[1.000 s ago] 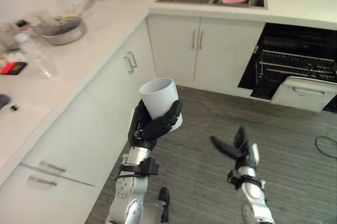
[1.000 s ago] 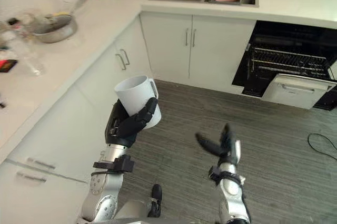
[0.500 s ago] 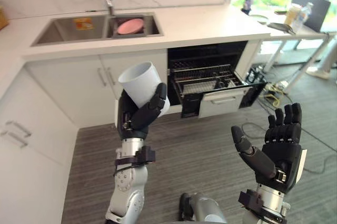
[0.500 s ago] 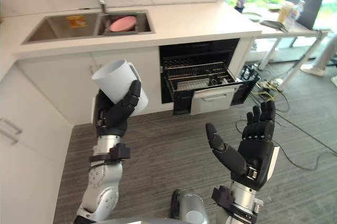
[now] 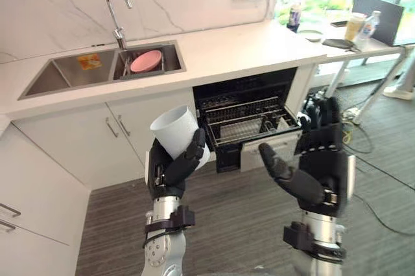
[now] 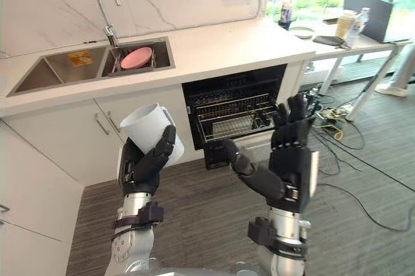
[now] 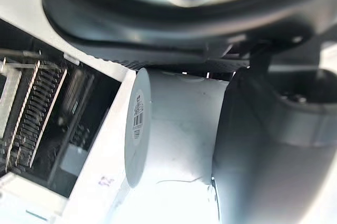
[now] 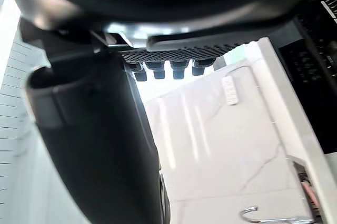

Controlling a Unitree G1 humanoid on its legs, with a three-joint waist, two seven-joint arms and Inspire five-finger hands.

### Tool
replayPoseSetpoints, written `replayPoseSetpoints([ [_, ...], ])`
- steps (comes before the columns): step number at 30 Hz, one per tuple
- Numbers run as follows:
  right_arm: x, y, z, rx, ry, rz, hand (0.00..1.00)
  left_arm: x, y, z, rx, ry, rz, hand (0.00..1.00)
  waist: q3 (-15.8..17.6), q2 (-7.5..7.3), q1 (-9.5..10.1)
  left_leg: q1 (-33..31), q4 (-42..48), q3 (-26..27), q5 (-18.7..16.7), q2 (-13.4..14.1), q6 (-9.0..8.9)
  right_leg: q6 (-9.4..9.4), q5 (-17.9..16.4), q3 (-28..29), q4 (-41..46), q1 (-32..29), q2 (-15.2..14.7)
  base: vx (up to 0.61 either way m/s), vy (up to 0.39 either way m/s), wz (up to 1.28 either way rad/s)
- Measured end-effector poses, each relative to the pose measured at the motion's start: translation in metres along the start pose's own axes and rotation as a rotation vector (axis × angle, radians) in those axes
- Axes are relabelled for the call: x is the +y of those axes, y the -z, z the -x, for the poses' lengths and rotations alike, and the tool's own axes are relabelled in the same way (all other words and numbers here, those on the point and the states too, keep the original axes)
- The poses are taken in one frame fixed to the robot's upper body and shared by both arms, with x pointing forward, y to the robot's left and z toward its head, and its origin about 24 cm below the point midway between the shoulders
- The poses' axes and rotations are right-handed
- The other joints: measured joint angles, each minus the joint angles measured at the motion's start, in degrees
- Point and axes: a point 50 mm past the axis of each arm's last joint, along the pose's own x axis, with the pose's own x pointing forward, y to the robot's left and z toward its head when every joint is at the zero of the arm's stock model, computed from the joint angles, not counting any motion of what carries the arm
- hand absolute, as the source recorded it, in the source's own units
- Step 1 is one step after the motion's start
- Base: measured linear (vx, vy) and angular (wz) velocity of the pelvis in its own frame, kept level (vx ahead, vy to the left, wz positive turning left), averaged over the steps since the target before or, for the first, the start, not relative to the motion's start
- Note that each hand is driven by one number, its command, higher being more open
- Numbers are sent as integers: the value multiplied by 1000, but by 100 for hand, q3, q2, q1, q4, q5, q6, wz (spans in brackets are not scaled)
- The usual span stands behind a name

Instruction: Walk over to the sink, pick up the cup, carry it to the dishwasher, place the cup inside the dishwasher, then close the dishwasher door

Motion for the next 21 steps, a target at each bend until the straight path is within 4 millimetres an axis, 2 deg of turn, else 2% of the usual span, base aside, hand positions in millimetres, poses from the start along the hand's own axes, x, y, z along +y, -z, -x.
replayPoseSetpoints([
  [1, 0, 3, -3, 4, 9, 12, 100, 0, 0, 0, 0, 17, 3, 0, -2, -27, 44, 25, -1140, -56, 127, -409, 22, 40, 20, 60, -194, 148, -121, 426, 137, -15],
  [2, 2, 4, -6, -1, 14, 11, 100, 0, 0, 0, 2, 28, 5, 0, 23, -82, 99, 17, -2172, -117, 489, -800, 6, 92, 29, 183, -359, 307, -259, 421, 161, -22],
  [3, 4, 3, -8, -7, 13, 10, 100, 0, -1, 1, 2, 27, 4, 0, 33, -98, 119, -17, -2543, -156, 700, -915, -6, 114, 26, 265, -402, 379, -301, 410, 201, -45],
  [4, 6, 3, -10, -20, 15, 15, 100, 1, 0, 3, 8, 21, 1, 0, 35, -101, 203, -94, -3147, -424, 1192, -1011, -69, 232, 10, 519, -418, 531, -334, 413, 252, -70],
  [5, 9, 3, -10, -26, 10, 23, 100, 3, -1, 6, 11, 12, 1, 0, 29, -95, 300, -73, -3472, -720, 1833, -1009, -131, 489, -98, 804, -410, 734, -343, 520, 365, -81],
  [6, 11, 3, -10, -25, 4, 25, 100, 3, -1, 8, 11, 8, 2, 0, 21, -90, 347, -27, -3456, -798, 2316, -968, -74, 638, -186, 945, -409, 845, -357, 513, 360, -74],
  [7, 19, 11, -6, 9, -6, 26, 100, 9, -1, 8, 18, 1, -24, 0, -62, -466, 308, 12, -3113, -666, 2356, -1193, 111, 877, -306, 1153, -362, 967, -696, 468, 288, -68],
  [8, 26, 14, -5, 18, -22, 16, 100, 12, -3, 8, 8, -7, -24, 0, -71, -524, 337, -50, -2793, -657, 1979, -1108, 131, 998, -138, 1362, -186, 804, -755, 337, 175, -56],
  [10, 36, 15, -3, 18, -56, 17, 100, 12, -4, 5, -1, -8, -16, 0, -71, -526, 229, -64, -2468, -593, 1621, -1028, 142, 936, 95, 1443, -263, 772, -776, 251, 177, -35],
  [11, 38, 15, -2, 19, -57, 9, 100, 10, -5, 0, -14, 6, -15, 0, -77, -542, 132, -59, -2238, -593, 1393, -1042, 125, 1014, 328, 1456, -337, 887, -768, 210, 180, -12],
  [14, 27, 15, 7, 37, 8, 22, 100, 3, -10, -13, -50, 83, -24, 0, -157, -602, -6, -48, -2053, -696, 1099, -1197, 159, 1078, 438, 1452, 110, 810, -851, 162, 165, 21],
  [15, 17, 14, 11, 47, 53, 41, 100, -1, -13, -19, -67, 127, -25, 0, -159, -604, -94, -26, -2056, -744, 998, -1284, 205, 999, 488, 1498, 917, 419, -914, 141, 151, 16],
  [16, 6, 14, 12, 55, 98, 51, 100, -2, -15, -23, -76, 154, -35, 0, -102, -609, -104, 148, -2139, -675, 907, -1323, 227, 605, 786, 1505, 2007, -132, -1041, 138, 152, -7],
  [17, 3, 15, 13, 59, 114, 52, 100, 0, -16, -24, -73, 154, -44, 0, -67, -604, -103, 333, -2243, -599, 864, -1347, 263, 407, 1061, 1467, 2493, -352, -1141, 163, 184, -56],
  [18, -4, 14, 13, 62, 129, 32, 100, 6, -15, -22, -55, 136, -65, 0, -17, -554, -129, 743, -2427, -375, 817, -1334, 291, 301, 1180, 1419, 3164, -614, -1269, 136, 158, -83],
  [19, -5, 14, 13, 60, 122, 0, 100, 14, -16, -20, -48, 104, -87, 0, -45, -451, -160, 932, -2474, -177, 742, -1237, 283, 353, 837, 1327, 3254, -843, -1217, 149, 180, -114],
  [20, -4, 12, 13, 42, 103, -44, 100, 23, -19, -18, -52, 66, -106, 0, -139, -379, -226, 1036, -2553, 65, 671, -1083, 234, 435, 605, 1116, 2841, -1127, -1019, 91, 102, -96],
  [21, -3, 10, 13, 26, 89, -63, 100, 25, -21, -19, -58, 55, -115, 0, -147, -378, -247, 1071, -2584, 132, 653, -1033, 208, 473, 584, 996, 2493, -1213, -888, 122, 77, -89],
])
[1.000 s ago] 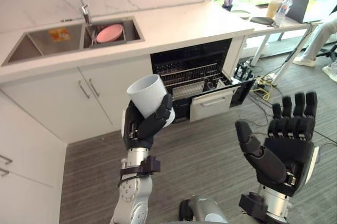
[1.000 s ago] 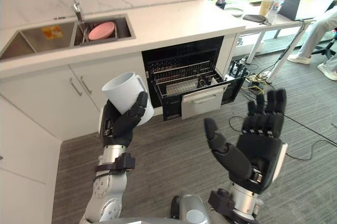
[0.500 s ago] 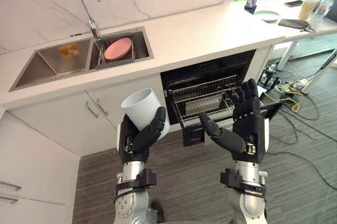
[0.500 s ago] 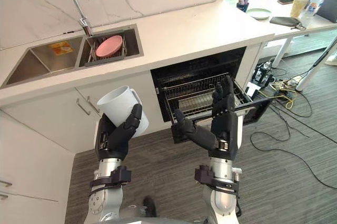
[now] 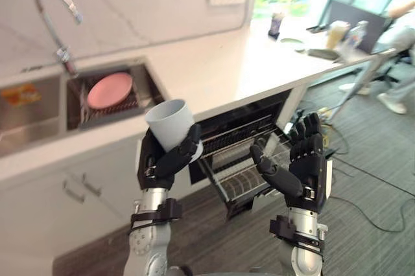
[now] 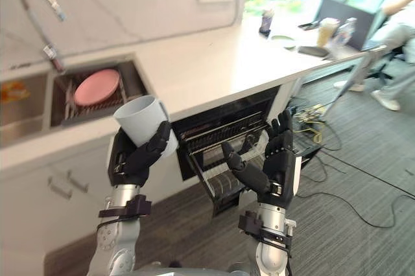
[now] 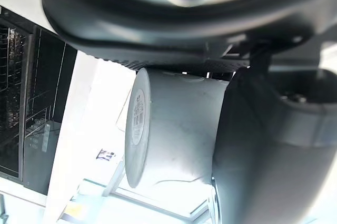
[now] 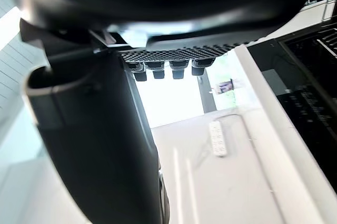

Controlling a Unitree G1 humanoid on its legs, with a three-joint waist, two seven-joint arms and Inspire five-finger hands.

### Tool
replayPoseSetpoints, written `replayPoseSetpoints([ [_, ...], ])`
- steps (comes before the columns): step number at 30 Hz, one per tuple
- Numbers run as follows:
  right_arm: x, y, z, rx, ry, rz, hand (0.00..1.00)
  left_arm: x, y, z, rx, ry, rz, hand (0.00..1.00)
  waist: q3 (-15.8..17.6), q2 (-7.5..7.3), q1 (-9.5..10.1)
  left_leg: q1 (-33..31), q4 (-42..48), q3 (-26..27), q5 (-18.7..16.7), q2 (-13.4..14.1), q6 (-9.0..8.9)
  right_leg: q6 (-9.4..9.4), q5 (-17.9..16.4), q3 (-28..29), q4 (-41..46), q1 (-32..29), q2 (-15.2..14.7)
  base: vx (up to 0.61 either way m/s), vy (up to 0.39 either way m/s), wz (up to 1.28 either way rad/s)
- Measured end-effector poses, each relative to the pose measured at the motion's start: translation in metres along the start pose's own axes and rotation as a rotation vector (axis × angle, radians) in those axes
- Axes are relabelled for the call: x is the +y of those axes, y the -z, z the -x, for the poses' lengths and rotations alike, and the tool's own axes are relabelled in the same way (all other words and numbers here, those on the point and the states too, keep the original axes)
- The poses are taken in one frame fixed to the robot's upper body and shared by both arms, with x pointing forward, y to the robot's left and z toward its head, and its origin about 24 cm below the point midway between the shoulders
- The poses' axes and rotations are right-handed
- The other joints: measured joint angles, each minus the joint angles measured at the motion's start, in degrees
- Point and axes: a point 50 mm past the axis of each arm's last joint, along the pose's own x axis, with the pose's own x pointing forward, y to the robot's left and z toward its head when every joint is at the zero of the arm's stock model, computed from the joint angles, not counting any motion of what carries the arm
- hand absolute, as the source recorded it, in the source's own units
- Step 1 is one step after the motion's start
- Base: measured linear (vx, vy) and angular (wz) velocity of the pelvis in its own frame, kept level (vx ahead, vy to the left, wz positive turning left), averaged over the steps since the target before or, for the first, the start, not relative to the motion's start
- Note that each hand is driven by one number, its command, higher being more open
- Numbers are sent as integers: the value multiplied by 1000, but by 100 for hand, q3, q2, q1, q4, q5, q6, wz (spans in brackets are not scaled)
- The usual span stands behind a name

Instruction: Walk over to the sink, pick up the cup, carry it to the dishwasher, place the cup inside the dishwasher, then close the dishwasher door

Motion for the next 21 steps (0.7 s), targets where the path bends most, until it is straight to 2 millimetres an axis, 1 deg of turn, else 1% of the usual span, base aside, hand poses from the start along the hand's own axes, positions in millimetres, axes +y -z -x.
replayPoseSetpoints([
  [1, 1, -5, 0, -33, -26, -34, 100, 3, -1, 0, 1, -14, -14, 0, -25, -52, -54, 70, -38, 147, -24, 51, -38, 24, -9, -191, -747, -100, 241, 169, 14, -66],
  [2, 1, -9, 0, -59, -46, -53, 100, 5, 0, 1, 12, -19, -22, 0, -47, -86, -73, 124, -26, 252, -36, 46, -58, -3, 27, -333, -1358, -87, 394, 185, -15, -69],
  [3, 0, -15, 0, -89, -70, -78, 100, 7, 3, 4, 30, -28, -26, 0, -79, -105, -101, 130, 15, 261, -66, 31, -74, -52, 106, -513, -2008, 98, 499, 224, -51, -64],
  [4, -1, -19, -1, -110, -91, -110, 100, 8, 4, 7, 37, -35, -26, 0, -85, -103, -107, 137, 14, 208, -85, 45, -99, -27, 155, -443, -2452, 287, 588, 196, -73, -68],
  [5, -3, -24, -3, -134, -114, -137, 100, 9, 5, 8, 42, -42, -23, 0, -38, -28, -87, 136, 13, 183, -183, 94, -201, 58, 298, -362, -2962, 492, 689, 182, -55, -55],
  [6, -5, -25, -4, -142, -119, -140, 100, 8, 7, 8, 45, -46, -19, 0, -10, 12, -96, 142, 12, 182, -193, 142, -214, 37, 394, -326, -3111, 550, 763, 100, -33, -51],
  [8, -12, -27, -3, -142, -115, -137, 100, 7, 10, 13, 56, -65, -3, 0, -1, 22, -91, 242, -90, 61, -194, 166, -215, 13, 556, -209, -3475, 705, 872, 75, -51, -39],
  [9, -13, -28, -2, -143, -112, -141, 100, 6, 10, 13, 57, -67, -2, 0, 2, 27, -93, 277, -140, 6, -196, 161, -218, 10, 580, -193, -3547, 751, 891, 64, -63, -22],
  [10, -16, -30, -1, -147, -107, -140, 100, 4, 10, 14, 57, -56, -12, 0, 1, 38, -86, 309, -200, -87, -209, 167, -240, 8, 625, -188, -3684, 824, 925, 33, -28, -6],
  [11, -16, -33, 1, -154, -111, -142, 100, 1, 11, 14, 59, -44, -17, 0, 15, 60, -61, 305, -147, -88, -257, 219, -309, 11, 651, -192, -3781, 884, 951, 49, -47, -3],
  [12, -16, -34, 1, -157, -117, -152, 100, 0, 12, 15, 61, -40, -21, 0, 34, 80, -35, 295, -50, -78, -315, 257, -330, 11, 654, -184, -3818, 906, 969, 35, -40, -7],
  [13, -15, -36, 1, -161, -136, -162, 100, -1, 13, 18, 68, -40, -39, 0, 88, 167, -5, 257, 198, -63, -452, 359, -381, 6, 642, -160, -3876, 971, 1014, 21, -32, -7],
  [14, -12, -37, 1, -166, -158, -174, 100, -1, 14, 20, 75, -48, -44, 0, 111, 198, 9, 124, 597, -101, -572, 467, -402, 0, 635, -152, -3945, 1044, 1044, 10, -18, -6],
  [16, -7, -38, 0, -172, -191, -184, 100, 1, 15, 22, 79, -76, -68, 0, 116, 200, 46, -159, 1127, -247, -600, 566, -375, -32, 701, -112, -4010, 1059, 1055, 27, -28, -6],
  [17, -7, -39, -1, -178, -204, -182, 100, 1, 15, 22, 77, -88, -75, 0, 114, 200, 60, -160, 1128, -279, -596, 564, -369, -40, 727, -95, -4041, 1085, 1061, 74, -27, -12],
  [18, -7, -41, -2, -192, -241, -184, 100, 2, 15, 23, 72, -125, -99, 0, 108, 272, 60, -37, 741, -401, -527, 470, -330, -45, 780, -67, -4118, 1085, 1062, 87, -24, -13],
  [19, -9, -42, -2, -196, -256, -193, 100, 2, 16, 24, 72, -142, -102, 0, 68, 326, 60, 156, 259, -406, -418, 376, -356, -41, 806, -43, -4169, 1065, 1071, 74, -20, -8],
  [20, -9, -43, -2, -201, -267, -203, 100, 1, 16, 24, 69, -150, -109, 0, 52, 356, 46, 263, -32, -401, -334, 333, -430, -41, 816, -56, -4200, 1058, 1084, 46, -16, 1],
  [21, -11, -46, -2, -210, -279, -225, 100, -1, 16, 23, 60, -154, -126, 0, 52, 355, 32, 330, -264, -417, -211, 292, -462, -49, 829, -82, -4218, 1036, 1093, 25, -6, 6],
])
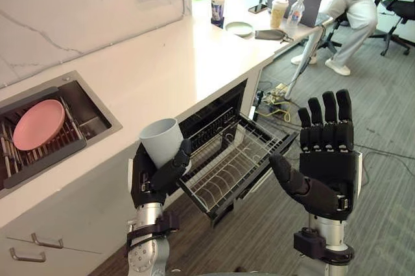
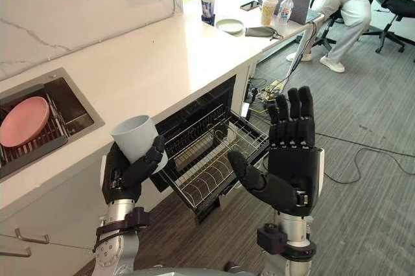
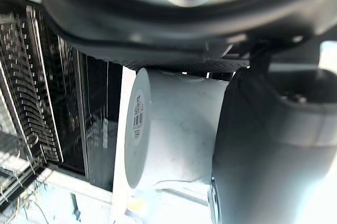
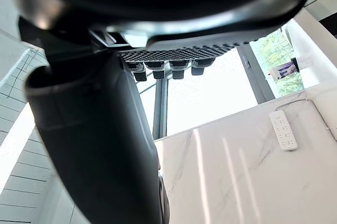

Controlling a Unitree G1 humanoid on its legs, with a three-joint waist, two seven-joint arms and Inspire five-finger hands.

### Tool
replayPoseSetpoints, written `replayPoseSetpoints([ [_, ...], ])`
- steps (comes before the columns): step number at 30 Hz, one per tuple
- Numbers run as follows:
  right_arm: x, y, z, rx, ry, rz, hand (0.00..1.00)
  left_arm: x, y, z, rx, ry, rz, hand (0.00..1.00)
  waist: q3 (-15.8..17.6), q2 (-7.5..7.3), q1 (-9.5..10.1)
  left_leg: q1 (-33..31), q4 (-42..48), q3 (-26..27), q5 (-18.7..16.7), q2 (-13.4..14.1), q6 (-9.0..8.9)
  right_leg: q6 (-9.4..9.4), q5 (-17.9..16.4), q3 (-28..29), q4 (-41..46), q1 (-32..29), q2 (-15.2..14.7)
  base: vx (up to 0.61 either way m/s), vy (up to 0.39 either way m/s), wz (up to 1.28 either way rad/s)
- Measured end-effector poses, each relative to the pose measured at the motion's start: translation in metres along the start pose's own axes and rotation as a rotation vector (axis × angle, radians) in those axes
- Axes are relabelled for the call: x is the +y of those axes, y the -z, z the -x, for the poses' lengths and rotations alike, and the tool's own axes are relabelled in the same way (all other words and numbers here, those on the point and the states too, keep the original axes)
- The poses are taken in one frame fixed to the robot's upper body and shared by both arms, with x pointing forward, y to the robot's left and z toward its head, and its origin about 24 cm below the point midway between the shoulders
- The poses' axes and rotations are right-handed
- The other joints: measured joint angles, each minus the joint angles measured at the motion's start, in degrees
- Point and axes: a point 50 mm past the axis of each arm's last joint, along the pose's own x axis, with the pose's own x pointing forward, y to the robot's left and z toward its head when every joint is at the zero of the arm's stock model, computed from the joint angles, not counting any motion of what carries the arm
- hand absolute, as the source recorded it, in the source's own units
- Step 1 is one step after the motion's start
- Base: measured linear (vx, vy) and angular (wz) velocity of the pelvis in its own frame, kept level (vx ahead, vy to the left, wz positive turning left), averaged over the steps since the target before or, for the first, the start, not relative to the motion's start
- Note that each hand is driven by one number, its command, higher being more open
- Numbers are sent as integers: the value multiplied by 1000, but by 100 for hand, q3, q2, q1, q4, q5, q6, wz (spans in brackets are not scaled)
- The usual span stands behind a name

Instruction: Walk over to the sink, pick up the cup, carry it to the dishwasher, place the cup inside the dishwasher, then close the dishwasher door

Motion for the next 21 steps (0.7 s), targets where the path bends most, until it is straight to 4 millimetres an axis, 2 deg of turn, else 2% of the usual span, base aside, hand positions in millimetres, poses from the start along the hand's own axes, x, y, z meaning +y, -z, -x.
replayPoseSetpoints([
  [8, 19, -35, -4, -193, -178, -107, 100, -13, -10, -9, -132, -1, -224, 0, -133, 8, -15, 160, -130, 71, 17, 36, -9, -40, 46, 42, -220, 135, 79, -4, -25, -4],
  [15, 21, -29, -2, -166, -283, -164, 100, -18, -17, -18, -230, -10, -351, 0, -306, 15, -40, 246, -263, 184, 37, 22, -43, -48, 60, 184, -238, 98, 124, 1, -16, -12],
  [21, 22, -22, -5, -127, -346, -152, 100, -21, -15, -19, -257, 17, -449, 0, -387, 6, -84, 243, -329, 233, 39, -5, -48, -34, 150, 280, -360, 78, 154, -8, -16, -8],
])
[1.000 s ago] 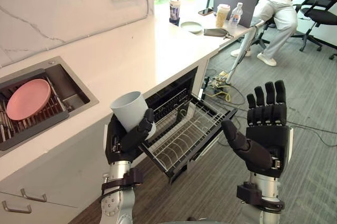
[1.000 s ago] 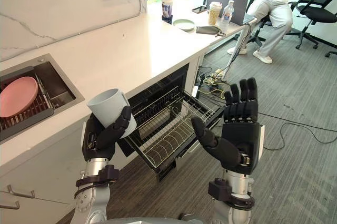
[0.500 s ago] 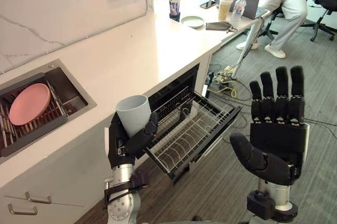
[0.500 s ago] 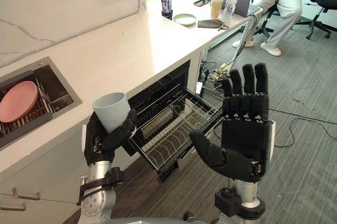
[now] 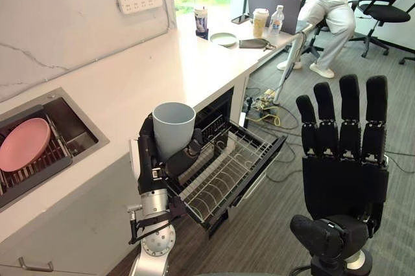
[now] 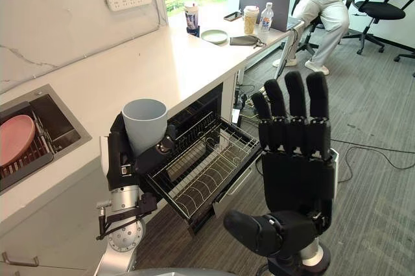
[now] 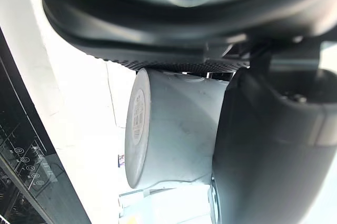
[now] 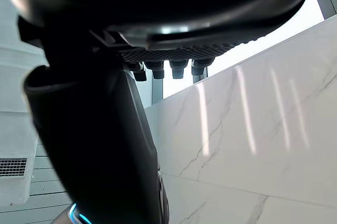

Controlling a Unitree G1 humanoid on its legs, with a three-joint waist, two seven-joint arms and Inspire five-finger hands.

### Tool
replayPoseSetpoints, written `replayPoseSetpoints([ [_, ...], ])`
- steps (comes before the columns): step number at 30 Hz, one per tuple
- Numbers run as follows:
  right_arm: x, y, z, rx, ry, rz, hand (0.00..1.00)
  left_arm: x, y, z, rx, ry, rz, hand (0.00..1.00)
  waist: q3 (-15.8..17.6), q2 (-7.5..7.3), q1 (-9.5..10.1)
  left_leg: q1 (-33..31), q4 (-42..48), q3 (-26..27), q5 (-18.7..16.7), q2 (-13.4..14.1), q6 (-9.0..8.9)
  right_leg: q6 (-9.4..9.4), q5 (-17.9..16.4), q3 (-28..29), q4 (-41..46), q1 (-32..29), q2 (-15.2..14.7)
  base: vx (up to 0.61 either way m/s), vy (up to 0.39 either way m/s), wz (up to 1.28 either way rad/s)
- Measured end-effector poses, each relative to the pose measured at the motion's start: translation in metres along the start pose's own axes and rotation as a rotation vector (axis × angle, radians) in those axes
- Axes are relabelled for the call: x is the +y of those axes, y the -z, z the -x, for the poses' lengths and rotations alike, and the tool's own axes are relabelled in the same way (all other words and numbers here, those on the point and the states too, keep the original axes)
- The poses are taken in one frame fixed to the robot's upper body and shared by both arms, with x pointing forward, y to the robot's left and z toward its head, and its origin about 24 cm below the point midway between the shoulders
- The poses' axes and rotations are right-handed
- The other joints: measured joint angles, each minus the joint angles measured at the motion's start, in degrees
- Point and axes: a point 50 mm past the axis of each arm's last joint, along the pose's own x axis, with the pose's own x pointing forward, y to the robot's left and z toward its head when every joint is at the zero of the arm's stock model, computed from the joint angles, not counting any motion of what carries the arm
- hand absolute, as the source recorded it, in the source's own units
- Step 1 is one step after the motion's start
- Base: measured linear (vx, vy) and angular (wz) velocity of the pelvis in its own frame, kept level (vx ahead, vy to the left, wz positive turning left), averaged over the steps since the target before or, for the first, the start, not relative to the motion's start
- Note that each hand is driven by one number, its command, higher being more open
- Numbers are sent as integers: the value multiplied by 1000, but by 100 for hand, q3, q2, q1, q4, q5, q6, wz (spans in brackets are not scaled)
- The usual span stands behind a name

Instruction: Walk over to the sink, pick up the cup, carry it to the dishwasher, place the cup inside the dishwasher, then close the dishwasher door

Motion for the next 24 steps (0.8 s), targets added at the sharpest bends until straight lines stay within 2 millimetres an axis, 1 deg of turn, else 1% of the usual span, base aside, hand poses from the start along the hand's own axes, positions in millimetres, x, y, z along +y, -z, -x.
replayPoseSetpoints([
  [2, -2, 3, 0, 40, -4, 36, 100, -2, -1, 0, -21, 17, -36, 0, 0, 0, -8, -3, -15, 11, 0, -8, 0, 13, 9, 13, 0, -17, -4, -38, -18, -3],
  [5, -1, 5, 0, 67, -8, 45, 100, -4, -3, -1, -52, 30, -78, 0, -1, 0, -10, -4, -29, 28, 0, -16, -1, 28, 25, 36, -1, -35, -8, -34, -13, -5],
  [7, -7, 16, 12, 161, 39, 30, 100, -6, -4, -1, -82, 48, -119, 0, -28, -19, -34, -1, -30, 39, 1, -19, -1, 35, 31, 42, 0, -37, -14, -22, -9, -1],
  [8, -14, 31, 24, 313, 91, 4, 100, -7, -3, 1, -99, 53, -149, 0, -88, -37, -78, -1, -31, 44, 2, -18, -2, 41, 41, 43, 0, -37, -18, -37, -18, -2],
  [9, -18, 40, 34, 387, 125, -9, 100, -9, -2, 2, -108, 57, -160, 0, -117, -49, -81, 0, -37, 48, 2, -18, -3, 41, 41, 48, 0, -38, -20, -39, -19, -2],
  [10, -23, 54, 54, 513, 179, -37, 100, -11, -4, 4, -138, 65, -177, 0, -128, -54, -75, 3, -46, 50, 3, -19, -4, 49, 46, 50, 0, -39, -25, -45, -19, -1],
  [11, -25, 60, 66, 613, 203, -63, 100, -13, -7, 4, -173, 77, -178, 0, -117, -33, -53, -1, -60, 50, 7, -33, -9, 59, 53, 52, -1, -46, -37, -44, -17, -1],
  [12, -25, 62, 68, 649, 200, -69, 100, -14, -8, 4, -186, 82, -177, 0, -123, -24, -41, -7, -67, 50, 10, -40, -9, 64, 59, 55, -1, -44, -42, -52, -13, -1],
  [13, -27, 66, 63, 688, 189, -82, 100, -15, -10, 1, -213, 98, -185, 0, -130, -28, -33, -6, -71, 50, 16, -58, -4, 69, 68, 60, -1, -44, -46, -56, -9, -1],
  [14, -30, 71, 51, 696, 181, -90, 100, -18, -13, -3, -245, 118, -189, 0, -137, -39, -31, -7, -69, 46, 23, -65, 2, 71, 82, 61, -2, -58, -52, -65, -12, 0],
  [15, -31, 73, 43, 693, 180, -92, 100, -19, -15, -5, -261, 131, -187, 0, -139, -40, -27, -9, -68, 42, 28, -70, 6, 72, 89, 60, -3, -59, -56, -77, -20, 3],
  [17, -34, 86, 15, 692, 200, -96, 100, -28, -22, -14, -313, 186, -175, 0, -149, -43, -11, -36, -66, -15, 57, -101, 35, 85, 114, 15, -4, -60, -82, -70, -21, 10],
  [19, -37, 93, 5, 711, 222, -98, 100, -34, -26, -17, -334, 213, -164, 0, -150, -44, 26, -60, -66, -65, 74, -127, 56, 98, 127, -26, -4, -63, -105, -59, -15, 14],
  [20, -37, 95, 3, 724, 236, -98, 100, -33, -25, -21, -327, 207, -178, 0, -151, -44, 45, -73, -66, -97, 83, -140, 68, 108, 134, -51, -4, -62, -117, -53, -12, 13],
  [24, -35, 101, 3, 764, 275, -100, 100, -30, -19, -23, -285, 228, -209, 0, -151, -48, 60, -126, -67, -198, 106, -186, 97, 142, 156, -147, -3, -66, -166, -47, -7, 14],
])
